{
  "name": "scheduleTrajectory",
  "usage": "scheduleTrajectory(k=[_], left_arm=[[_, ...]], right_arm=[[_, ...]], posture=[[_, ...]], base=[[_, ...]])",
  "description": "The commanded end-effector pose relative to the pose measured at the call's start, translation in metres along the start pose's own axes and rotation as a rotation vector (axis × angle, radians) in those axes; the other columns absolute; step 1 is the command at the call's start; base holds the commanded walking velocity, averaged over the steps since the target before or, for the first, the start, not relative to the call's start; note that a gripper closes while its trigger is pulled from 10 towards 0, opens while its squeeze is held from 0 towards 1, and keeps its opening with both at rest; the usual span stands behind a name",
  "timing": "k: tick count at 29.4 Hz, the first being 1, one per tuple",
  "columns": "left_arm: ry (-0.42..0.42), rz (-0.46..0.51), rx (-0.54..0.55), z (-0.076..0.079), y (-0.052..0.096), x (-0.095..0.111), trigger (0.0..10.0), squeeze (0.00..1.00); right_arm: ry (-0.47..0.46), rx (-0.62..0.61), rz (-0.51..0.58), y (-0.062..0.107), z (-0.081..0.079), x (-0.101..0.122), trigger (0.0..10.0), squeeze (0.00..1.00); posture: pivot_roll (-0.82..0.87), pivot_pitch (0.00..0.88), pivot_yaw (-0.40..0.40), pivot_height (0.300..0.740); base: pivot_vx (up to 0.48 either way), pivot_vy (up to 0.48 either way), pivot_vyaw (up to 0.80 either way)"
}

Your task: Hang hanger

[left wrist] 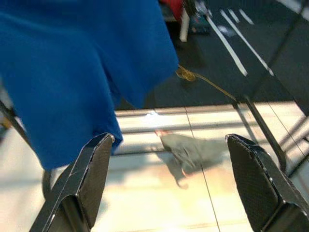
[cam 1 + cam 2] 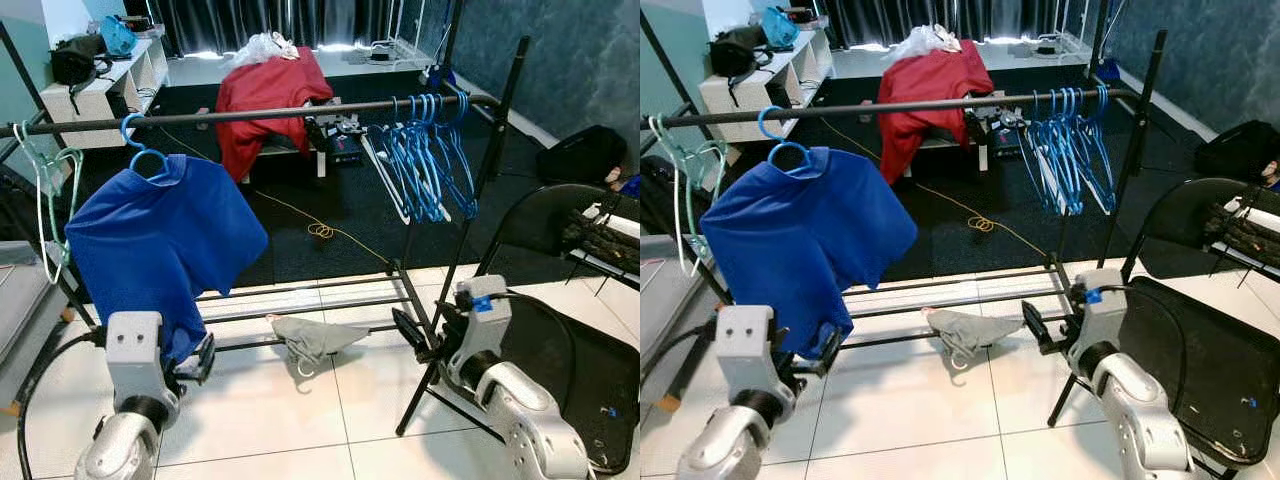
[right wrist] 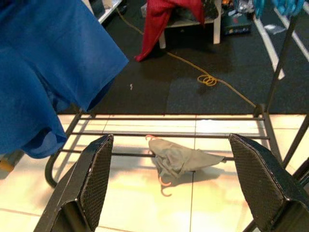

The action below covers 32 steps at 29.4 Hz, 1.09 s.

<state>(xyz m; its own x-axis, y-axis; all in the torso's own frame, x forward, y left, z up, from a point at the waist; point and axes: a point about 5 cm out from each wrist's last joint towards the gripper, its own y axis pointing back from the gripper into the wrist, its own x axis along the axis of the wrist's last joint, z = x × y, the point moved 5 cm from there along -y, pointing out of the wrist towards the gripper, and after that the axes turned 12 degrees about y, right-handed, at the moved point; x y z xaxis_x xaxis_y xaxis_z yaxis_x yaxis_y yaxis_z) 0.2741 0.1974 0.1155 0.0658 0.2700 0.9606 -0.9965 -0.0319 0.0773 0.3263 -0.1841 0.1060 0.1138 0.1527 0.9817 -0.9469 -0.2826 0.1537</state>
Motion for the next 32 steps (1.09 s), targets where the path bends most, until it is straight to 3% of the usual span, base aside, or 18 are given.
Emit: scheduleTrajectory(k=[1,5,15,22,24,32], left_arm=[[0.008,0.013,0.007,-0.001,0.000,0.002,10.0,0.00],[-0.005,0.032,-0.006,0.000,-0.001,0.006,10.0,0.00],[-0.041,0.124,-0.021,0.005,-0.005,0.027,10.0,0.00],[-0.070,0.188,-0.080,0.016,-0.016,0.050,10.0,0.00],[-0.070,0.221,-0.146,0.030,-0.019,0.062,10.0,0.00],[-0.107,0.258,-0.222,0.045,-0.021,0.074,10.0,0.00]], right_arm=[[0.002,-0.004,0.013,-0.001,0.000,0.004,10.0,0.00],[0.018,0.008,0.015,-0.003,-0.003,0.006,10.0,0.00],[0.071,0.005,0.016,0.000,-0.004,0.010,10.0,0.00],[0.064,0.005,0.032,0.000,-0.005,0.013,10.0,0.00],[0.061,0.003,0.033,0.000,-0.005,0.013,10.0,0.00],[0.058,0.005,0.031,0.000,-0.007,0.012,10.0,0.00]], posture=[[-0.05,0.017,0.008,0.731],[-0.04,0.018,0.006,0.731],[-0.05,0.021,0.006,0.731],[-0.06,0.016,0.013,0.731],[-0.06,0.016,0.013,0.731],[-0.06,0.010,0.019,0.731]], base=[[0.000,0.000,0.00],[0.000,0.000,0.00],[0.466,0.000,0.37],[0.480,0.000,0.33],[0.480,0.000,0.00],[0.480,0.000,0.00]])
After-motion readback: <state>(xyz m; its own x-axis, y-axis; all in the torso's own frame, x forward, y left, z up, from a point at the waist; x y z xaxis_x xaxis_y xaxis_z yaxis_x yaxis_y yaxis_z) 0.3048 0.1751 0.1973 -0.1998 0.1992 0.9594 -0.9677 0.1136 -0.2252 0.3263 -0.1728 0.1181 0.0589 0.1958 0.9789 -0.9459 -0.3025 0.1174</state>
